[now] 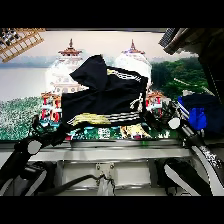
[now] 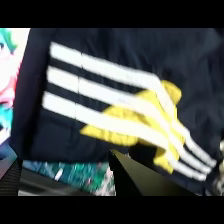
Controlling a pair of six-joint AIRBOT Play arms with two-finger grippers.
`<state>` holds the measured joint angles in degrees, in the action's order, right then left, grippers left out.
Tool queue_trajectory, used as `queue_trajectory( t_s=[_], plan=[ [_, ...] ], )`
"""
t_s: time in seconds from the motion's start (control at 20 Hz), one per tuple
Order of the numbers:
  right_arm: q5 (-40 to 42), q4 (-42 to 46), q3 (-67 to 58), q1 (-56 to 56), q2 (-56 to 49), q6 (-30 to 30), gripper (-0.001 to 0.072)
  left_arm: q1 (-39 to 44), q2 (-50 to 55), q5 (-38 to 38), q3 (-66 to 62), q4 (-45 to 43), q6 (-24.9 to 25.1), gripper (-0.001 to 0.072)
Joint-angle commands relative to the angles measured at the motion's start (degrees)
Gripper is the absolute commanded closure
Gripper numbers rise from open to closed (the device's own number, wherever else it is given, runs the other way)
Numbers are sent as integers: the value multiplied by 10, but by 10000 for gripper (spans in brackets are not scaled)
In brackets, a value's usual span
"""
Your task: Fold the clothes and pants, and hang the long-sleeved shirts on hangers.
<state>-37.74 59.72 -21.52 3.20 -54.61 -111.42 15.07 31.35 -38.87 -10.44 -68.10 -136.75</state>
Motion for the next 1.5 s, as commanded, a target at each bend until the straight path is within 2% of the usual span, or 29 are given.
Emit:
queue_trajectory(
  t_s=[0.0, 0.05, 0.1, 0.25, 0.35, 0.5, 0.7, 0.9, 1.15, 1.3, 1.45],
  plan=[
    [-2, 0, 0, 1, 0, 2, 683, -14, 17, 15, 2, -17, -30, 225],
    [-2, 0, 0, 1, 0, 2, 683, -13, 26, 21, 2, -6, -30, 339],
    [-2, 0, 0, 1, 0, 2, 683, -12, 35, 32, 2, 9, -29, 414],
    [-2, 0, 0, 1, 0, 2, 683, -12, 52, 66, 2, 67, 3, 455],
    [-3, 0, 0, 1, 0, 2, 683, -13, 51, 68, 2, 73, 17, 690],
    [-21, 0, 0, 0, 0, 19, 683, -13, 24, 84, 0, 70, 59, 696],
    [-48, 1, -14, 0, 34, 35, 682, -30, -37, 96, -42, -6, 61, 698],
    [-84, -2, -140, 1, 65, 35, 684, -38, -47, 201, -140, -42, 76, 699],
    [-107, -1, -310, 1, 67, 35, 684, -38, 4, 217, -282, -56, 192, 699],
    [-129, -3, -361, 1, 67, 25, 684, -35, 25, 216, -309, -54, 194, 699],
    [-159, -4, -366, 1, 67, 25, 684, -33, 29, 169, -304, -55, 194, 699]
  ],
)
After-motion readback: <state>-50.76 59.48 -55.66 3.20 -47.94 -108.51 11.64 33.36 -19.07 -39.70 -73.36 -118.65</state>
